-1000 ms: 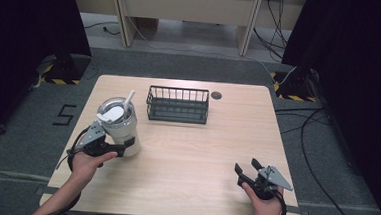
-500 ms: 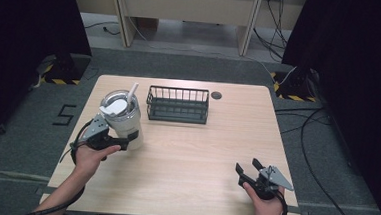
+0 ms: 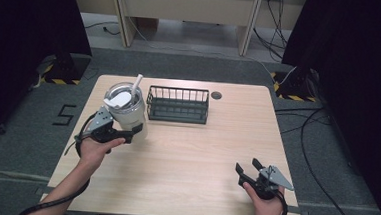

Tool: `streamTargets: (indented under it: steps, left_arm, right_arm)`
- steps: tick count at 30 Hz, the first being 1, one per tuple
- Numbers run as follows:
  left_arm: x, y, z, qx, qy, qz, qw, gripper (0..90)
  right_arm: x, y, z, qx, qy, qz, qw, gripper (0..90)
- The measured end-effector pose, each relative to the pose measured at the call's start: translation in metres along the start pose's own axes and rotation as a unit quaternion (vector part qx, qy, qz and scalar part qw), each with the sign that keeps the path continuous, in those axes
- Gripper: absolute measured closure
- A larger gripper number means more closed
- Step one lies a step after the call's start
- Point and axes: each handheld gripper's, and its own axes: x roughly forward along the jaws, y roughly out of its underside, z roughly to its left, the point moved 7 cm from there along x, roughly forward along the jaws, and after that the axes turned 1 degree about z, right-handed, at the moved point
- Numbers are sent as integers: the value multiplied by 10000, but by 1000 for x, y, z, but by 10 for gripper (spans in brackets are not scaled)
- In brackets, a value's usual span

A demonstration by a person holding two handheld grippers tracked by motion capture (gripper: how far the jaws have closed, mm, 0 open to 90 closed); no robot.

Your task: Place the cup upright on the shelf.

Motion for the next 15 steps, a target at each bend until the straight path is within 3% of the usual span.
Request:
streamTargets:
  steps: [15]
  left_arm:
    - [16, -9, 2, -54, 48, 45, 10000, 101]
  right_arm:
    - [0, 1, -2, 33, 1, 16, 10000, 318]
